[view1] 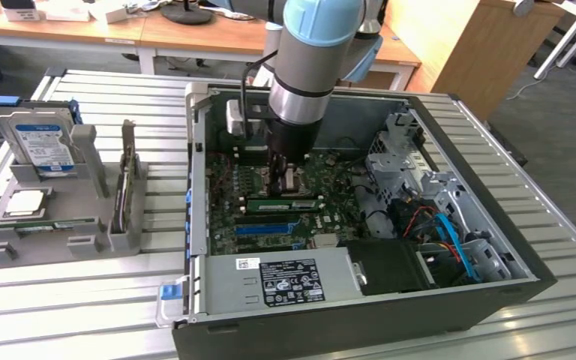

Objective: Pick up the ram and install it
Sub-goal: 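Press down the ram until it locks into place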

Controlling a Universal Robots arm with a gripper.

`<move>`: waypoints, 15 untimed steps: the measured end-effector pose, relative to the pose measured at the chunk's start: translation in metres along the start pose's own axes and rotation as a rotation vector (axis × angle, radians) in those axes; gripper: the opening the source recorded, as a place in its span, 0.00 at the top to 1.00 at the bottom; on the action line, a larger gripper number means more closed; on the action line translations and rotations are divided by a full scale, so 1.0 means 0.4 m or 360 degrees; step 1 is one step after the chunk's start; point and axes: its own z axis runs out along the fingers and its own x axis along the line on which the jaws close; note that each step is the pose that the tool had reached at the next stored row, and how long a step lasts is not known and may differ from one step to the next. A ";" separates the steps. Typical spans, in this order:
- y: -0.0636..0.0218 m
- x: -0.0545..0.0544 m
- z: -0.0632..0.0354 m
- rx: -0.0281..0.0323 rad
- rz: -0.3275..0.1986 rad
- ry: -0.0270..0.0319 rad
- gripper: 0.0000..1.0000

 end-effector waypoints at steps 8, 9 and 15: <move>0.001 0.005 0.000 -0.00001 0.0000 0.00000 0.89; 0.001 0.005 0.000 -0.00001 0.0000 0.00000 0.89; 0.001 0.006 0.001 -0.00001 0.0000 0.00001 0.89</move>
